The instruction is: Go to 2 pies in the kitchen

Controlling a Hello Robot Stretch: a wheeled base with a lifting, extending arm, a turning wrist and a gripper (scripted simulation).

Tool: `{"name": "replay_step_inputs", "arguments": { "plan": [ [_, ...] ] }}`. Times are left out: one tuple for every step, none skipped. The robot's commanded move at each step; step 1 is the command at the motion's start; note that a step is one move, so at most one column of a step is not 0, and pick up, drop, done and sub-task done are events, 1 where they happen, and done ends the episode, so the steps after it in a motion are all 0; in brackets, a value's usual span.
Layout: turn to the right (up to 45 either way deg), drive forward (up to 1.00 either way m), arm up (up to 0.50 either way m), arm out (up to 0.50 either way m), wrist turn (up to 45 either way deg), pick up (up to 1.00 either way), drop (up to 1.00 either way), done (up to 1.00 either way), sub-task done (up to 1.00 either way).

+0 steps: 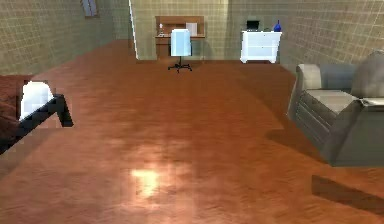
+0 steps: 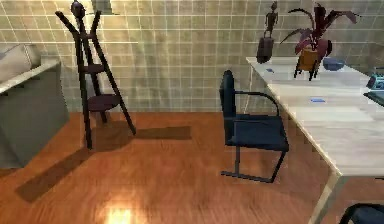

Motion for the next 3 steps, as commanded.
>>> {"name": "replay_step_inputs", "arguments": {
  "plan": [
    [-21.0, 0.0, 0.0, 0.0, 0.0, 0.0, 0.0, 0.0, 0.0],
    [0.0, 1.0, 0.0, 0.0, 0.0, 0.0, 0.0, 0.0, 0.0],
    [0.0, 1.0, 0.0, 0.0, 0.0, 0.0, 0.0, 0.0, 0.0]
  ]
}}
